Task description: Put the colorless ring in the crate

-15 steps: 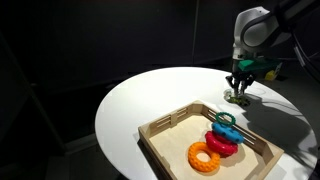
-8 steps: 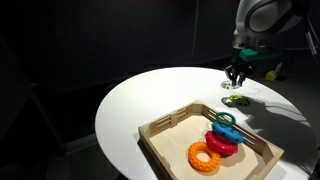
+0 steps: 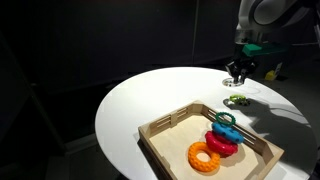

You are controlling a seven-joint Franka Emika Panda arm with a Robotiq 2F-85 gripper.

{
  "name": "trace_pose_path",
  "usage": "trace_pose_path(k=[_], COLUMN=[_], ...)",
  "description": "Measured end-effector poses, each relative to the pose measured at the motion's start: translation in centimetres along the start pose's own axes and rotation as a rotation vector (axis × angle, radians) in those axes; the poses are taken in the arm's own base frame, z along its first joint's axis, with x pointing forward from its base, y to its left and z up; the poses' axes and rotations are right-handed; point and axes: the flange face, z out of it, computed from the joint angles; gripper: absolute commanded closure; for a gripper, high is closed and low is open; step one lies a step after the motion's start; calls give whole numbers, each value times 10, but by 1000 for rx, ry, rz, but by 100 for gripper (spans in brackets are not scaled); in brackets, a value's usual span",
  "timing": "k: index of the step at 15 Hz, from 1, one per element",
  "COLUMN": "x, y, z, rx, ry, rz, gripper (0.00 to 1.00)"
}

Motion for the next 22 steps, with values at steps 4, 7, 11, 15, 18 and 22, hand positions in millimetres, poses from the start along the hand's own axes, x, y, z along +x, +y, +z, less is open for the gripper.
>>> trace_pose_path(k=[4, 7, 11, 15, 18, 22], x=[0, 0, -2, -12, -25, -46], y=[0, 0, -10, -32, -52, -82], z=[1, 1, -7, -29, -43, -51], rx=[-1, 0, 15, 39, 55, 65], ry=[-1, 0, 22, 57, 78, 87], rz=[0, -1, -18, -59, -100, -171], gripper=[91, 91, 91, 91, 91, 91])
